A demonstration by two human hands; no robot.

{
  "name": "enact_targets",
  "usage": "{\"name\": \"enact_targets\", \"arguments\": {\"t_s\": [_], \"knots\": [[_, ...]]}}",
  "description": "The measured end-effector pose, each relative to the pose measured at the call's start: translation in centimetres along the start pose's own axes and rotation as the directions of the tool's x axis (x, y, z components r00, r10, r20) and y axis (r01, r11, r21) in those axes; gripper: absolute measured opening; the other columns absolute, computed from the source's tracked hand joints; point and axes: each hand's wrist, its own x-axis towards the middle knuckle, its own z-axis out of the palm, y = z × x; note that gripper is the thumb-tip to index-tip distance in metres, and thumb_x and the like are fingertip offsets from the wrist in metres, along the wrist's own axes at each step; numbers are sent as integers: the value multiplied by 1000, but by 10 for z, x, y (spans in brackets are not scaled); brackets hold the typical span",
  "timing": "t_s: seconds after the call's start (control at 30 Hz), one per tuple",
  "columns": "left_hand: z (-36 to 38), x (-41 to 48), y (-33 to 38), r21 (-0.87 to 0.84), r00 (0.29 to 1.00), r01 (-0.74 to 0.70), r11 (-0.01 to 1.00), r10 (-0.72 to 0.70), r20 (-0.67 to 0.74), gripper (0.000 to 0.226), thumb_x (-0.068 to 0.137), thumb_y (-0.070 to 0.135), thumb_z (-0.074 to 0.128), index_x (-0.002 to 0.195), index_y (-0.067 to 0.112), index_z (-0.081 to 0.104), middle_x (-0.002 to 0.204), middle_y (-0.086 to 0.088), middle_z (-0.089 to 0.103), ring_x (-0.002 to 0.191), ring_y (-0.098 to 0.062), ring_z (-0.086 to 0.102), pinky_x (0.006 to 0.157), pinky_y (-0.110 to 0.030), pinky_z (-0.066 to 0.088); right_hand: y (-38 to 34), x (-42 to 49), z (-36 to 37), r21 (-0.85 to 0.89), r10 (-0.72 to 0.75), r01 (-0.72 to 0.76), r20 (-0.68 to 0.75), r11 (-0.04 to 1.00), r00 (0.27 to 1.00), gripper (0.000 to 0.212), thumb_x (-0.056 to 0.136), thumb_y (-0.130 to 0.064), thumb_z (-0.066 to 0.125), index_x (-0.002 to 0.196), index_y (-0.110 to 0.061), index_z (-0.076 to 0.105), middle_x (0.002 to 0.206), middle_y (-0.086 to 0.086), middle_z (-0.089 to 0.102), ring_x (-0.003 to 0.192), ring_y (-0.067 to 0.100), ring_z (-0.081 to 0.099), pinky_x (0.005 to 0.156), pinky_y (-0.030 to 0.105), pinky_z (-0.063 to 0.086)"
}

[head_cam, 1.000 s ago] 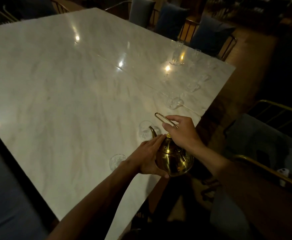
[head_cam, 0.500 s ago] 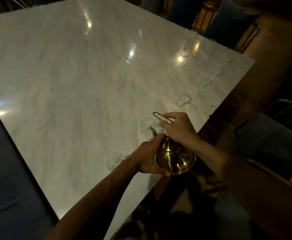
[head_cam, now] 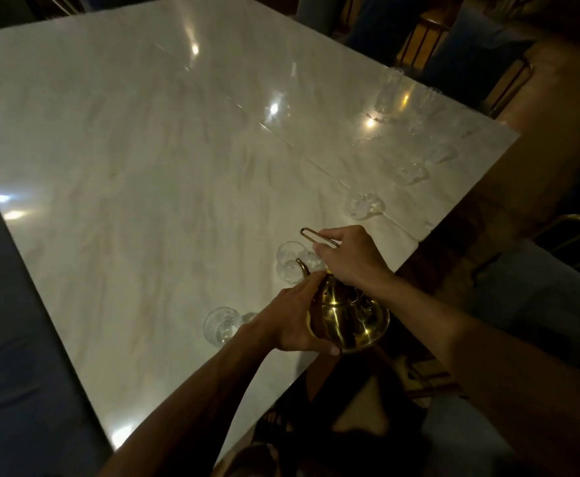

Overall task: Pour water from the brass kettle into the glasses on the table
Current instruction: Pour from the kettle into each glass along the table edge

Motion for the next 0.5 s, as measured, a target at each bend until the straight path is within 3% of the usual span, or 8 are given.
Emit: {"name": "enact_targets", "arguments": {"t_s": [0.27, 0.5], "knots": [[-2, 2, 2, -2, 1000, 25, 1000, -25, 3, 133, 56, 69, 89, 161, 38, 13, 159, 10, 44, 141, -17, 51, 115, -45, 47, -2, 4, 0, -105, -51, 56, 49, 993, 997, 45, 92, -30, 60, 135, -15, 57, 139, 0, 57, 129, 16, 52, 96, 21, 39], [2, 3, 3, -2, 1000, 23, 1000, -23, -1, 134, 59, 61, 94, 161, 36, 10, 159, 7, 43, 141, -17, 50, 115, -44, 47, -2, 6, -3, -152, -53, 64, 71, 986, 996, 45, 94, -30, 57, 137, -16, 54, 142, 1, 54, 131, 18, 50, 103, 29, 40]]}}
